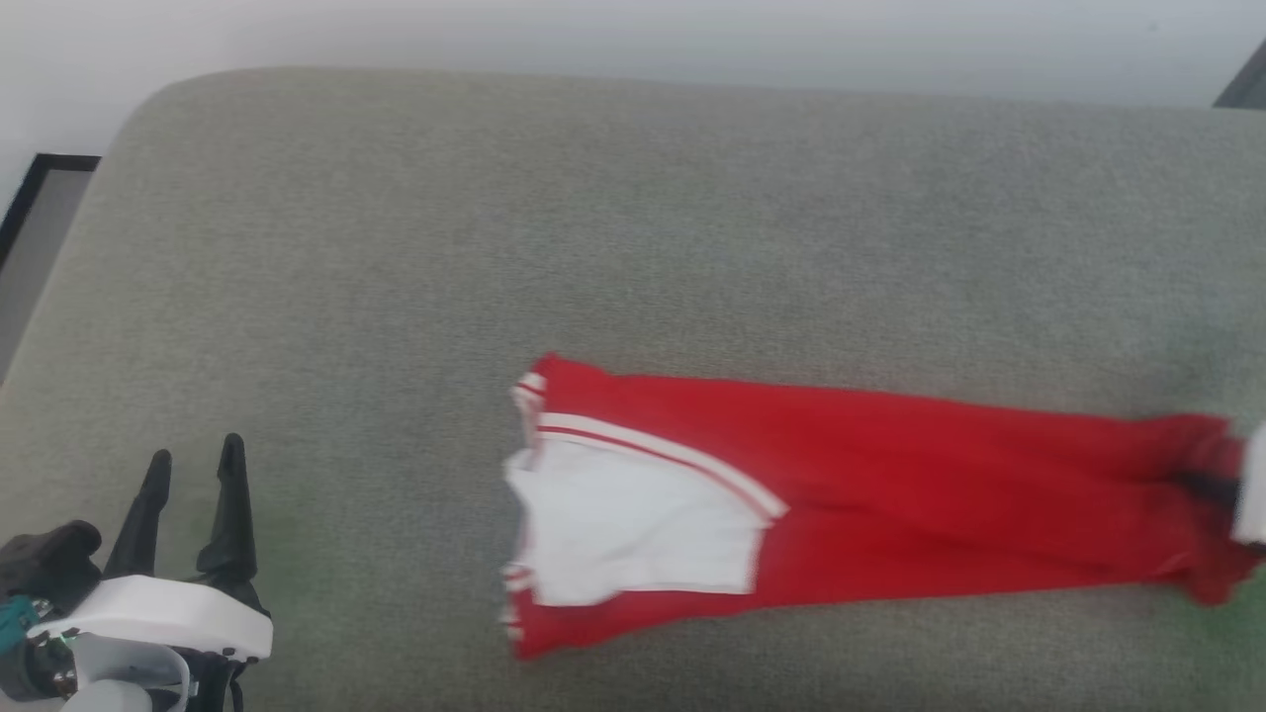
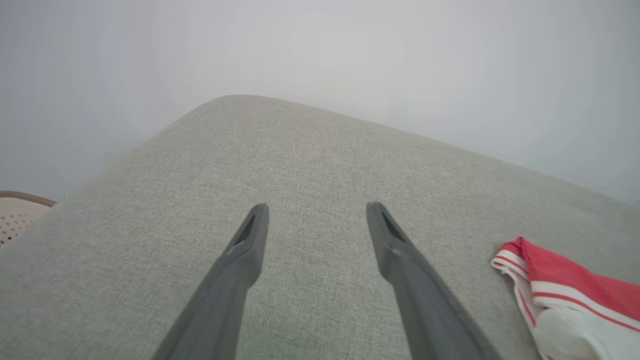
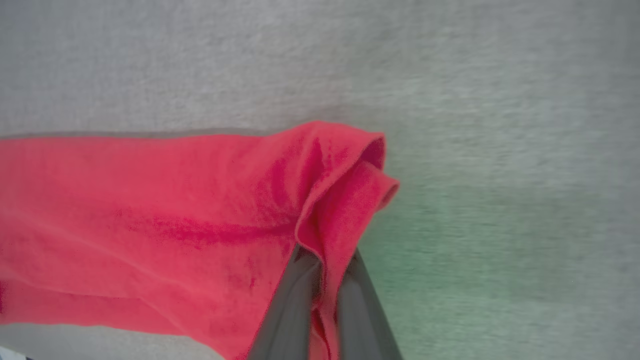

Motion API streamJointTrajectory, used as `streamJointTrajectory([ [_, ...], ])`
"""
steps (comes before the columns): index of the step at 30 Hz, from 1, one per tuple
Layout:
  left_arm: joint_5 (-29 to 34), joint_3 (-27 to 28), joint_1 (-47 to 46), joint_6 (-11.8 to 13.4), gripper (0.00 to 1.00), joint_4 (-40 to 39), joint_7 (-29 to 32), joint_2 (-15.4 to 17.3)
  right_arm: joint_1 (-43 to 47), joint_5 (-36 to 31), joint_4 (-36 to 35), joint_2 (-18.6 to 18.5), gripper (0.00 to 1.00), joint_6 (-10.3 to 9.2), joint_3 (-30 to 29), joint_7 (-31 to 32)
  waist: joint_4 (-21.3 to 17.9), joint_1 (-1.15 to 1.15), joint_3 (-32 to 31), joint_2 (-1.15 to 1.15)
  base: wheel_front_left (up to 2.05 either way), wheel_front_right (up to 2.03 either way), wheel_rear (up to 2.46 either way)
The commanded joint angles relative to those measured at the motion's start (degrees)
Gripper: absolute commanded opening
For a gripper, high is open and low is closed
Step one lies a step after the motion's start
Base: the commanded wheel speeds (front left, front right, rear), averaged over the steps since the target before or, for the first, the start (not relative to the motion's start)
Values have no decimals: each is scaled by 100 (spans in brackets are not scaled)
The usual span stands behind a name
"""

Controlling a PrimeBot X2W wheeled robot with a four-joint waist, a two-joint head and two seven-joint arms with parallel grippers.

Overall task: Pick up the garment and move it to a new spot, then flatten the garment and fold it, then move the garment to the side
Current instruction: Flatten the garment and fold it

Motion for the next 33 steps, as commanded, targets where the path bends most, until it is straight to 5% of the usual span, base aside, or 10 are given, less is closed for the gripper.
streamJointTrajectory([
  [1, 65, 63, -45, -46, 100, 25, -24, -43, -111, -65, 69, -105, 0, 0, -95, -65, -50, 0, 36, 0, 0, 0, 0],
  [7, 385, 369, -217, -277, 100, 102, -24, -316, -402, -409, 647, -556, 0, 0, -582, -273, -238, 0, 134, 0, 0, 0, 0],
  [14, 613, 531, -317, -392, 100, 136, -24, -475, -670, -587, 913, -496, 0, 0, -497, -330, -426, 0, 161, 0, 0, 0, 0],
  [24, 685, 682, -282, -439, 100, 150, -24, -537, -289, 124, -733, 100, 0, 1, 316, 128, -549, 0, 82, 0, 0, 0, 0],
  [33, 596, 423, -386, -446, 100, 163, -24, -509, -258, 259, -1842, 888, 0, 1, 1332, 347, -277, 0, 7, 0, 0, 0, 0],
])
